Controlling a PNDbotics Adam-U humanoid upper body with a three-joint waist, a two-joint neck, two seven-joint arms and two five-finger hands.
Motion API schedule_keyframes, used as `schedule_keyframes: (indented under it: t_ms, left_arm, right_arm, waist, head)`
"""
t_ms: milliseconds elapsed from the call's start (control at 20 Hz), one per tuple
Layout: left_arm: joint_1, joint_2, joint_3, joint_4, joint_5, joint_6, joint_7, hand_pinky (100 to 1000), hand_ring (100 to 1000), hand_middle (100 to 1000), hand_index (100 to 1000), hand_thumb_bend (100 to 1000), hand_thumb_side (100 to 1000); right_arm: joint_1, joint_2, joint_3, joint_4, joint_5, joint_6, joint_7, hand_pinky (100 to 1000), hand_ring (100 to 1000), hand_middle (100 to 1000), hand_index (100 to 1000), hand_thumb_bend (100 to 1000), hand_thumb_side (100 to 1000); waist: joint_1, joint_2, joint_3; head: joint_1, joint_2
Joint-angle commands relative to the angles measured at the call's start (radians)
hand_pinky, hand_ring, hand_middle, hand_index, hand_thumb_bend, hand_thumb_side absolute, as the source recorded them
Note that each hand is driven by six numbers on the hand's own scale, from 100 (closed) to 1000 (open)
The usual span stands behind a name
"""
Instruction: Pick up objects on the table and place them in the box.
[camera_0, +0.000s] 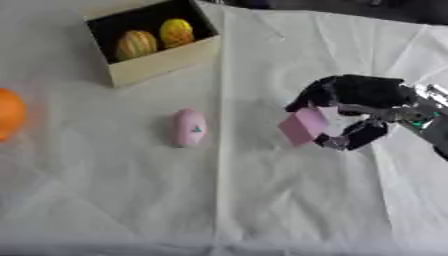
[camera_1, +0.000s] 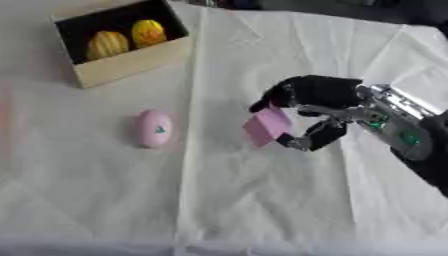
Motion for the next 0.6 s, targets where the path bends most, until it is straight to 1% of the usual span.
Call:
schedule_keyframes:
  t_ms: [50, 150, 250, 300, 350, 450, 500, 600]
  left_arm:
    - [-0.006, 0.014, 0.005, -0.019, -0.001, 0.001, 0.000, 805, 798, 777, 836, 100, 649]
    - [-0.007, 0.017, 0.003, -0.019, -0.001, 0.001, -0.002, 805, 799, 777, 836, 100, 647]
    - [-0.008, 0.018, 0.000, -0.019, 0.000, 0.000, -0.004, 805, 799, 778, 836, 100, 645]
    - [-0.010, 0.018, -0.001, -0.019, 0.000, -0.001, -0.005, 805, 799, 778, 836, 100, 644]
    - [-0.013, 0.017, -0.003, -0.019, 0.001, -0.002, -0.007, 805, 800, 778, 836, 100, 643]
    - [-0.019, 0.017, -0.006, -0.019, 0.002, -0.007, -0.010, 805, 800, 778, 836, 100, 639]
    - [-0.021, 0.018, -0.007, -0.019, 0.002, -0.010, -0.011, 805, 800, 778, 836, 100, 639]
    - [-0.024, 0.019, -0.009, -0.019, 0.004, -0.015, -0.014, 805, 800, 778, 836, 100, 638]
  right_arm:
    - [-0.062, -0.001, -0.012, 0.009, -0.038, 0.017, 0.015, 783, 773, 526, 719, 100, 154]
    - [-0.135, 0.031, -0.011, 0.032, -0.063, 0.044, 0.049, 776, 766, 522, 718, 100, 148]
    - [-0.228, 0.086, -0.009, 0.062, -0.100, 0.082, 0.096, 774, 760, 518, 719, 100, 137]
    - [-0.278, 0.122, -0.007, 0.080, -0.120, 0.105, 0.123, 774, 758, 518, 723, 100, 230]
    - [-0.331, 0.164, -0.003, 0.105, -0.139, 0.134, 0.155, 773, 757, 520, 724, 100, 144]
    - [-0.420, 0.239, 0.000, 0.142, -0.151, 0.181, 0.222, 771, 755, 522, 724, 100, 149]
    - [-0.457, 0.278, -0.010, 0.176, -0.152, 0.213, 0.248, 770, 752, 519, 722, 100, 149]
    - [-0.522, 0.359, -0.039, 0.245, -0.139, 0.268, 0.271, 771, 750, 516, 722, 100, 147]
  waist:
    - [-0.006, -0.014, -0.002]
    - [-0.003, -0.018, -0.003]
    - [0.001, -0.022, -0.001]
    - [0.004, -0.023, 0.001]
    - [0.008, -0.023, 0.006]
    - [0.015, -0.023, 0.016]
    - [0.018, -0.022, 0.022]
    - [0.025, -0.019, 0.035]
  head:
    - [0.004, 0.004]
    - [0.006, 0.004]
    - [0.001, 0.004]
    - [-0.002, 0.004]
    - [-0.009, 0.004]
    - [-0.027, 0.004]
    - [-0.038, 0.004]
    - [-0.060, 0.004]
